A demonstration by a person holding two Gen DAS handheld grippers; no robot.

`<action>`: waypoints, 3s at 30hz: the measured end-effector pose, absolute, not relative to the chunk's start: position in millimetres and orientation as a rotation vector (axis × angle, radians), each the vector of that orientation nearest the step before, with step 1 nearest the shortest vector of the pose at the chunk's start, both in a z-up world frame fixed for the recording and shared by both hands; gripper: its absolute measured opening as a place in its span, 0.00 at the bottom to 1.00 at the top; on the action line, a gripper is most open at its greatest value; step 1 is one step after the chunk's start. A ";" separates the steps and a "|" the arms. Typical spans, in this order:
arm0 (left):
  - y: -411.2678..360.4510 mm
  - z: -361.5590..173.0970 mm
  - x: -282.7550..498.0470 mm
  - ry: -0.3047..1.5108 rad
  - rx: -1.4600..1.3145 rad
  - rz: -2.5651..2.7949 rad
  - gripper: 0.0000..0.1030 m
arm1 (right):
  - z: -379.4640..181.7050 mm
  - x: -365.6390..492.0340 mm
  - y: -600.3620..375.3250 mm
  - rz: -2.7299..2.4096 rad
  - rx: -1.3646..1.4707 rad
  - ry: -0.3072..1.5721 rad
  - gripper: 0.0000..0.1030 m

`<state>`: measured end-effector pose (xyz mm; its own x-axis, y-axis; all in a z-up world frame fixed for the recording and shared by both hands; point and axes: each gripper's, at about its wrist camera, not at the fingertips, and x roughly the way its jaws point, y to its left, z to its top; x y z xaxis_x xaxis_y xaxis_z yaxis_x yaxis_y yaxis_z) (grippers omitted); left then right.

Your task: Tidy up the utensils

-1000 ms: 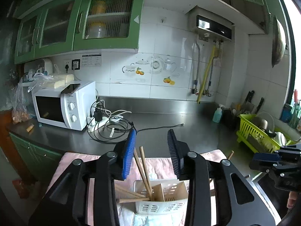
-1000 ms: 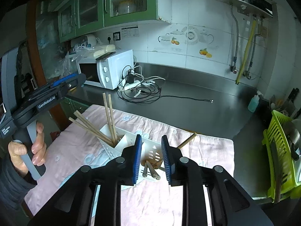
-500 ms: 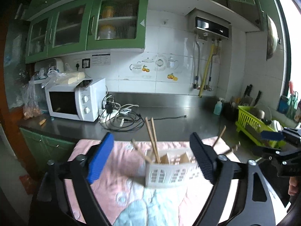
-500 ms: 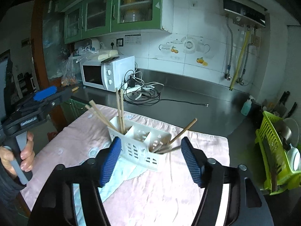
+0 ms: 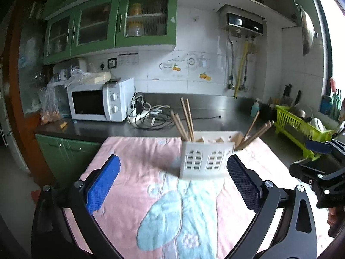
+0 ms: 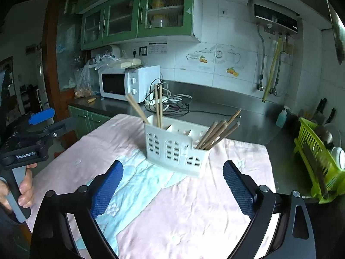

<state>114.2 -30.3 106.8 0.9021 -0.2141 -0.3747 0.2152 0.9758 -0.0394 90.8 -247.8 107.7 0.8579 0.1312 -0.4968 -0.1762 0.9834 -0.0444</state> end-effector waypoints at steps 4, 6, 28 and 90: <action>-23.8 92.4 102.5 0.433 0.009 -0.220 0.96 | 91.2 81.3 -241.7 0.150 -0.077 0.528 0.92; -21.4 85.5 95.5 0.440 0.018 -0.210 0.96 | 82.9 76.9 -239.5 0.133 -0.080 0.532 0.92; -32.6 50.8 63.7 0.485 0.068 -0.167 0.96 | 37.5 51.1 -240.6 0.059 -0.048 0.572 0.94; -8.5 26.5 57.5 0.537 0.058 -0.097 0.96 | 27.0 47.9 -236.1 0.081 -0.008 0.600 0.94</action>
<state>57.5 -8.5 26.5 0.8548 -0.0767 -0.5133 0.1068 0.9938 0.0294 47.9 -236.1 27.0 0.8220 0.0734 -0.5647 -0.0782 0.9968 0.0158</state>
